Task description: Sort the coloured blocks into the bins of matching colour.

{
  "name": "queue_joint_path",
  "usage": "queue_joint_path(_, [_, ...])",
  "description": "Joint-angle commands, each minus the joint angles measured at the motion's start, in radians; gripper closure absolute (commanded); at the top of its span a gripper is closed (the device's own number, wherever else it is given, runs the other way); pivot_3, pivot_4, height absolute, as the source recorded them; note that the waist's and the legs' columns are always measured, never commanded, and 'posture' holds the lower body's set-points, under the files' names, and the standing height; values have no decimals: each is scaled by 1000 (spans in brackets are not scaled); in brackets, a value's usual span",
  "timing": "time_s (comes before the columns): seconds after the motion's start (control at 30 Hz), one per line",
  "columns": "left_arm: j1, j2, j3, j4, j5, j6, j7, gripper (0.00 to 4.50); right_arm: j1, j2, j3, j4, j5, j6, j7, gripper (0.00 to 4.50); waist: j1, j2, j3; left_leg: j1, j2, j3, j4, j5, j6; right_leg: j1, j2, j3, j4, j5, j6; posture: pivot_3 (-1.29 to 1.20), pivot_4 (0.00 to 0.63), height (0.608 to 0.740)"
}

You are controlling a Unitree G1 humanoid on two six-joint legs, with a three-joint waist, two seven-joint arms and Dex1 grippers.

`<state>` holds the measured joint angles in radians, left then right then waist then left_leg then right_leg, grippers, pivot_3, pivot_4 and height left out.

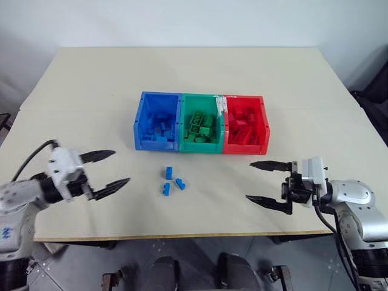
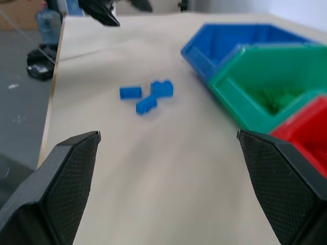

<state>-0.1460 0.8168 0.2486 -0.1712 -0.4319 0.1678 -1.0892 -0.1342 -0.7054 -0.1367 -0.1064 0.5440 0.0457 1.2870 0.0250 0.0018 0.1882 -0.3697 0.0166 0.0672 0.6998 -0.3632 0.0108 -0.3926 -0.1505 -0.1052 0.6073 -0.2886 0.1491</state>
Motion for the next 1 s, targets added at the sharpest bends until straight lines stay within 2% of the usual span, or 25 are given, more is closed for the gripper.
queue_joint_path(0.03, [-154,2,-187,5,74,9,-69,24,25,-31,-61,-19,3,-16,-8,0,-2,0,0,0,0,0,0,0,0,0,0,0,0,0,0,0,150,740])
queue_joint_path(0.13, [-331,-29,-350,96,163,-26,-147,24,81,-36,-88,-68,12,-1,-34,0,-1,0,0,0,0,1,0,0,0,0,1,0,0,0,0,0,150,740])
queue_joint_path(0.33, [-575,-93,-560,308,324,-123,-271,24,200,-16,-134,-164,18,-2,-105,0,-1,0,0,0,0,3,0,0,0,-1,2,0,-1,0,0,0,150,740])
queue_joint_path(0.53, [-688,-167,-634,468,401,-182,-308,24,292,10,-154,-246,19,-4,-172,0,0,0,0,-1,0,2,0,0,0,-1,2,0,-1,0,0,0,150,740])
queue_joint_path(0.7, [-725,-217,-659,538,452,-226,-298,24,310,10,-156,-262,17,-8,-193,0,1,0,0,-1,0,2,1,1,1,-1,2,1,-1,0,1,0,150,740])
queue_joint_path(1.0, [-734,-239,-701,559,524,-264,-324,2821,268,-22,-162,-236,23,4,-172,0,1,0,0,-1,0,2,1,1,1,0,1,0,-1,1,1,0,150,740])
